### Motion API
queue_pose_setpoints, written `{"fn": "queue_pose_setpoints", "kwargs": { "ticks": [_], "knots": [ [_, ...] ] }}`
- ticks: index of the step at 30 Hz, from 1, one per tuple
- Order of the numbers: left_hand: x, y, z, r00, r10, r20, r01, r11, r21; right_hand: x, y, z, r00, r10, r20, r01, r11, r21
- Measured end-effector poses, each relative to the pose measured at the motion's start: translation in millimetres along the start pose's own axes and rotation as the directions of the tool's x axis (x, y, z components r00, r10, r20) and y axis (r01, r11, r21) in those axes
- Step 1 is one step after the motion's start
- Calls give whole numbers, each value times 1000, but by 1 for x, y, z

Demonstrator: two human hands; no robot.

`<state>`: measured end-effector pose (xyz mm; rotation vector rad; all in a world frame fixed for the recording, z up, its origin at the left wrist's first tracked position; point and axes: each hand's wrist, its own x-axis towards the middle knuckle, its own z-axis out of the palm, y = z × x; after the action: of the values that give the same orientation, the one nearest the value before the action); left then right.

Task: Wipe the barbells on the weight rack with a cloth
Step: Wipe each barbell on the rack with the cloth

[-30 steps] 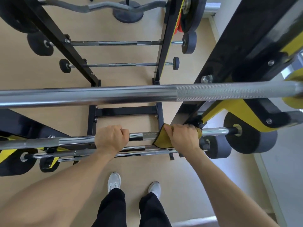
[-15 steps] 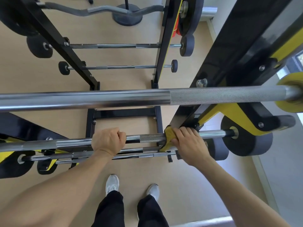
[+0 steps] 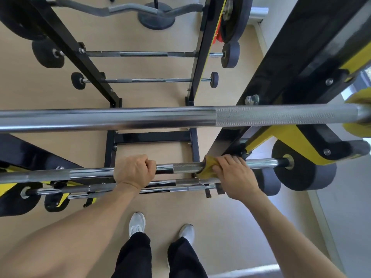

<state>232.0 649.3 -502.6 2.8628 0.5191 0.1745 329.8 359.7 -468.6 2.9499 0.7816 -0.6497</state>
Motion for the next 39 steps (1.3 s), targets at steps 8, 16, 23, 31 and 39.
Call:
{"fn": "queue_pose_setpoints", "kwargs": {
  "ticks": [8,16,23,31,39],
  "knots": [
    [-1,0,-2,999,31,10,-31,999,24,17,-125,13,952,-279,-127,288,956,62],
    [-1,0,3,1000,14,-24,-13,999,36,-1,4,-13,979,-188,84,200,965,-168],
    [-4,-4,9,1000,27,5,-28,998,50,47,-129,-2,873,-487,-24,486,873,-36],
    [-2,0,2,991,60,-116,-55,997,51,29,4,-21,954,-199,224,222,971,-83],
    [-4,-6,13,993,59,-100,-59,998,-2,23,-38,-14,982,-169,90,186,949,-255]
  ]
}}
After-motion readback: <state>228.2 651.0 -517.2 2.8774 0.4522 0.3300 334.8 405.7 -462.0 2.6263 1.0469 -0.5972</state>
